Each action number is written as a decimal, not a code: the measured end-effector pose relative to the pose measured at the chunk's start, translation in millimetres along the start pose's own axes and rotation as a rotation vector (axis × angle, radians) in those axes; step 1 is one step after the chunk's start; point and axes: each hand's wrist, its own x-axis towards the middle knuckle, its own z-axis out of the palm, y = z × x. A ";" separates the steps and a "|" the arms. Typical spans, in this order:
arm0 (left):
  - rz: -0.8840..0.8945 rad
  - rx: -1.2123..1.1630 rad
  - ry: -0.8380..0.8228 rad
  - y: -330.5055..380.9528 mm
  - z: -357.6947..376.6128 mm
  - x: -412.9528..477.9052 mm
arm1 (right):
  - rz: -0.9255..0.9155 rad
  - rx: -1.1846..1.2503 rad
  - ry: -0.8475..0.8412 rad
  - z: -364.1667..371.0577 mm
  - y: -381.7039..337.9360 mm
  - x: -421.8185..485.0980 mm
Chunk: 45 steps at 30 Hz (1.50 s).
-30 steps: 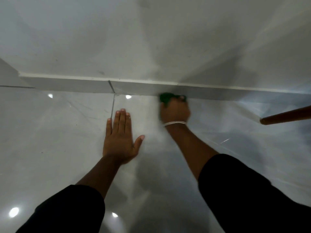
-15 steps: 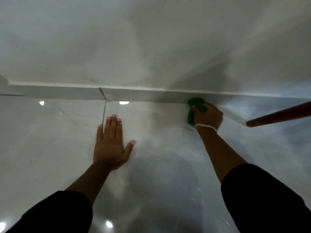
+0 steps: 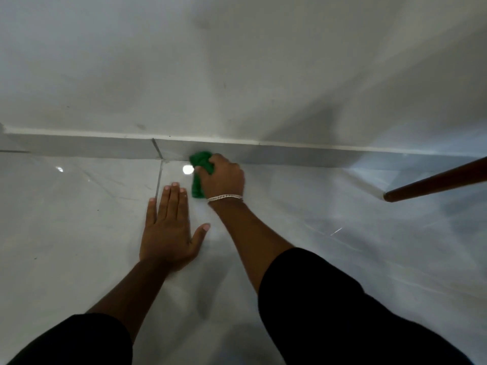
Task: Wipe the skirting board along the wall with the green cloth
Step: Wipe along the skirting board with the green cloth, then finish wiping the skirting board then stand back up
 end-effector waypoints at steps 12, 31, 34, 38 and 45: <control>-0.458 -1.165 -0.507 66.8 -102.4 -11.5 | 0.192 0.274 -0.064 -187.0 22.3 -64.5; -0.520 -1.688 -0.595 285.8 -687.8 -165.0 | 0.645 0.793 -0.397 -687.6 -238.6 -221.0; -0.549 -1.576 -0.577 331.6 -708.4 -156.3 | 0.621 0.775 -0.305 -734.7 -230.0 -215.3; -0.535 -1.463 -0.594 403.6 -698.8 -126.1 | 0.668 0.835 -0.185 -780.5 -178.5 -191.9; -0.467 -1.238 -0.424 538.5 -616.4 -58.2 | 0.782 0.750 -0.034 -824.4 -36.3 -123.3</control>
